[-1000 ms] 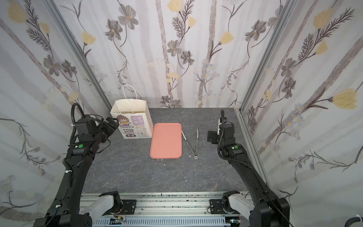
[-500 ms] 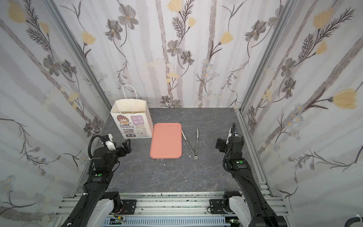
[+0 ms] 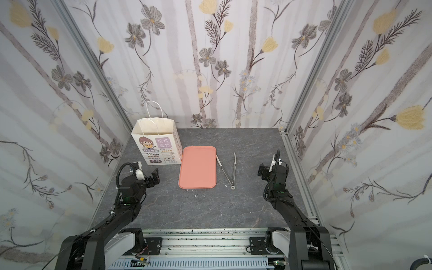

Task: Pack bread into a paper bag
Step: Reset both arms

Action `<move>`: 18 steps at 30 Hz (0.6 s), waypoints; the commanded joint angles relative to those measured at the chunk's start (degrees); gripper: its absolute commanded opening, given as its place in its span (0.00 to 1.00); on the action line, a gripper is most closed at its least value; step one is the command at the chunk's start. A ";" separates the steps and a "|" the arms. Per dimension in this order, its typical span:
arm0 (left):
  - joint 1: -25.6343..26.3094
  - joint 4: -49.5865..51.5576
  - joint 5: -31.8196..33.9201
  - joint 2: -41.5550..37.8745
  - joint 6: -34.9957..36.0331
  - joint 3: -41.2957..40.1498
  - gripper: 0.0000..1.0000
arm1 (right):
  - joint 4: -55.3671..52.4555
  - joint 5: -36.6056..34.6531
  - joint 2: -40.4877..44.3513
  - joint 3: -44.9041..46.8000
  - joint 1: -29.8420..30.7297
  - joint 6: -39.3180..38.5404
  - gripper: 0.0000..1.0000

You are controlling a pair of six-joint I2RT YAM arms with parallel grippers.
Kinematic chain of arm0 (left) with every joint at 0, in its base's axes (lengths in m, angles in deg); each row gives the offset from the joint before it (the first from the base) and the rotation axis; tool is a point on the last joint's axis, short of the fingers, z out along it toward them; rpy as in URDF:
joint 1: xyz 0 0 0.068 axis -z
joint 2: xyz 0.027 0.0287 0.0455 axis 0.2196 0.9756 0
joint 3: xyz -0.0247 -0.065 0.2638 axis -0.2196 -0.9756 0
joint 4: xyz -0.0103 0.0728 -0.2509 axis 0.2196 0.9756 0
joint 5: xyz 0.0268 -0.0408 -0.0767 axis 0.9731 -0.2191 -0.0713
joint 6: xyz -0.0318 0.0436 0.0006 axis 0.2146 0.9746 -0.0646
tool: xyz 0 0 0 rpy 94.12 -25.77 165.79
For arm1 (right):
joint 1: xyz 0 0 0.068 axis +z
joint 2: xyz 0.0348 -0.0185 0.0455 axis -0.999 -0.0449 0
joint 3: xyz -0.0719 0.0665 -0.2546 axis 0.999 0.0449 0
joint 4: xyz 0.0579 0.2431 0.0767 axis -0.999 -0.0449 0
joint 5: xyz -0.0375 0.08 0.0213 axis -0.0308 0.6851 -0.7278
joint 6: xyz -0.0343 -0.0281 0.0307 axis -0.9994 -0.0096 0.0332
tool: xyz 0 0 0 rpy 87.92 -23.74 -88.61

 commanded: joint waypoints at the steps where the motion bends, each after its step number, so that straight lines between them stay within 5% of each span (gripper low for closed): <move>1: 0.33 -14.02 0.57 6.08 1.93 -0.48 1.00 | 6.81 3.06 -2.73 -2.11 -0.64 -1.50 1.00; 9: 0.70 -19.35 0.68 15.45 5.27 2.21 1.00 | 9.50 6.84 -6.57 -3.31 -1.31 -1.50 1.00; 15: 0.84 -33.89 1.01 28.96 4.95 2.30 1.00 | 13.82 8.82 -6.81 -1.10 -0.54 -3.56 1.00; 18: 0.87 -28.87 -0.19 27.10 5.37 3.30 1.00 | 23.98 9.00 -10.26 2.68 -0.30 -3.81 1.00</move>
